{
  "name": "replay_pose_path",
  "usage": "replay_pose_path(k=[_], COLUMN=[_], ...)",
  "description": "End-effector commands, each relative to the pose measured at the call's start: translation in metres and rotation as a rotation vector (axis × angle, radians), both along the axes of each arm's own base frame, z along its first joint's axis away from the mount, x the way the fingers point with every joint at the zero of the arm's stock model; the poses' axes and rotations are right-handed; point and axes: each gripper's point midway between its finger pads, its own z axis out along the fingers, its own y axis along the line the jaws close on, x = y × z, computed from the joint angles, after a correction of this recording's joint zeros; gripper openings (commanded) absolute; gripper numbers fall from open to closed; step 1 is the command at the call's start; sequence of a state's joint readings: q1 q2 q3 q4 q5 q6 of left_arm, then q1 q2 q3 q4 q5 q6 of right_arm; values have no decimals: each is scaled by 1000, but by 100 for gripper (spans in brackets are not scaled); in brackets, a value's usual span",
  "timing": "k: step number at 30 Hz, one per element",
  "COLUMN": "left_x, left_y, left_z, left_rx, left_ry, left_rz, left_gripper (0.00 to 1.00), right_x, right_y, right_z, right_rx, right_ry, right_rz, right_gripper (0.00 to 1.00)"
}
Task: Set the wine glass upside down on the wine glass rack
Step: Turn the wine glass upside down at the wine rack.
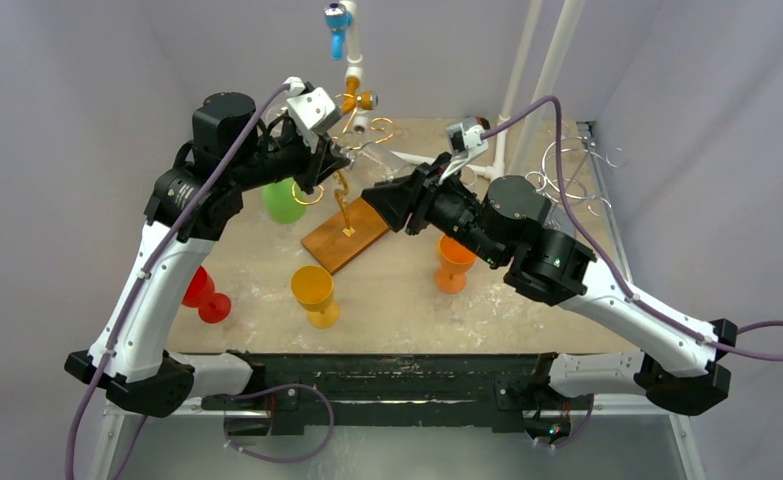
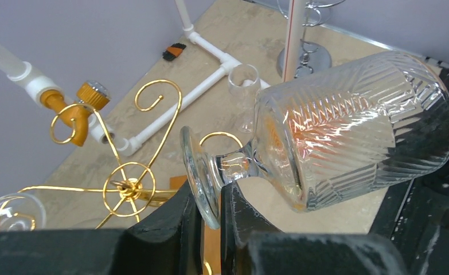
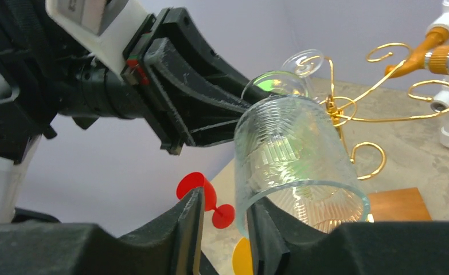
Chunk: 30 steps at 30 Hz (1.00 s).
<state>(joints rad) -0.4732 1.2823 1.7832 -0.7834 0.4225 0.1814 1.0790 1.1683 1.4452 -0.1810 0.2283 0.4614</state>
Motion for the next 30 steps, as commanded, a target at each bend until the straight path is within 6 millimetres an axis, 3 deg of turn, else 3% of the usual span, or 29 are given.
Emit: replay_pose_path(k=[1,7,15,17,19,22,26,30], left_x=[7,14,16,13,5,-13,-37,-50], left_y=[15,25,35,36,35,31,28,28], left_z=[39,43,60,62,65,72,78,82], left_rx=[18,96,167,195,225,265,276,293], left_ry=[-201,-291,-431,-472,-537,-690,-812,-889], left_rz=[49,72,88,65,17,-77,-167,-210], left_gripper=[0,0,0,0,0,0,0,0], right_x=[-26,-27,-27,-27,-28,-29,-29,-34], right_y=[6,4,-20,-29,-40,-49,-42,-14], right_z=[23,7,-16,-17,-10,4,19,11], right_rx=[122,62,-70,-104,-129,-153,-184,-241], right_ry=[13,61,134,139,133,106,64,51], right_rz=[129,122,55,38,18,9,41,151], right_gripper=[50,68,79,84,98,99,99,99])
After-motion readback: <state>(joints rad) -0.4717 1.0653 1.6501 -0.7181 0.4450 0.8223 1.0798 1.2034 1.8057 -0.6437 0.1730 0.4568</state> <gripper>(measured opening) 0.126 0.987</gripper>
